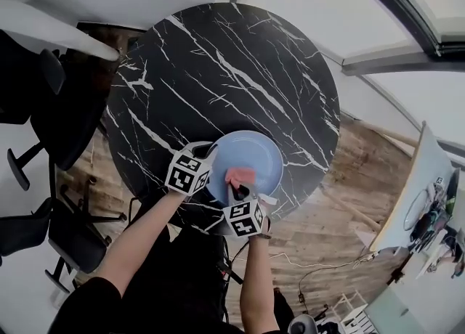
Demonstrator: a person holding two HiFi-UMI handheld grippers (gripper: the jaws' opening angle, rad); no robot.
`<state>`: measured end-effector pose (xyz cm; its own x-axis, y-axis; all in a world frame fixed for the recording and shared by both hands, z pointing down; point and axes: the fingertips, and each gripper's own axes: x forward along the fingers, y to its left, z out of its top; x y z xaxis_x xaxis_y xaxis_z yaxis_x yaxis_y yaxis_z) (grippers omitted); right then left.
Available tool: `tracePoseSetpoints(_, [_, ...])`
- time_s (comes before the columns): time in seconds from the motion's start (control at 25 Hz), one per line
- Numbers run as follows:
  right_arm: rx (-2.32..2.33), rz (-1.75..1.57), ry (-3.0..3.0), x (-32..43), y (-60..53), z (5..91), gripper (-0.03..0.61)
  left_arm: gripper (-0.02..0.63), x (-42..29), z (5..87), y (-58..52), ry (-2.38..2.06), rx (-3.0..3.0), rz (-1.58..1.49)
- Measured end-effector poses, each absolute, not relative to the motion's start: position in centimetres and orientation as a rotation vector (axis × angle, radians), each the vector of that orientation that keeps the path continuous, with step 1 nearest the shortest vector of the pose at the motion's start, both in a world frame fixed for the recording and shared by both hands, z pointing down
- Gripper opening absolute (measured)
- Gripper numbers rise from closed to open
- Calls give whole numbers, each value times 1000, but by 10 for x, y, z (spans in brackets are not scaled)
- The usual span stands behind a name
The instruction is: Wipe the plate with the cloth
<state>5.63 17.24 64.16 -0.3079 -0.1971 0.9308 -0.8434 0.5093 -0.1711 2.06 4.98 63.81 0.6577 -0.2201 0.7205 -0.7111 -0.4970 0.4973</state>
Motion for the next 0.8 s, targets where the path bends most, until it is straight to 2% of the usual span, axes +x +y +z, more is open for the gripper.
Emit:
tracePoseSetpoints(0.56, [722,1002,-1759,41,199,642,17,21,20,638,51,-719,2031,793])
tracePoseSetpoints(0.8, [790,959,-1750,47,195,637,18,26,18,637,53,-697,2038,820])
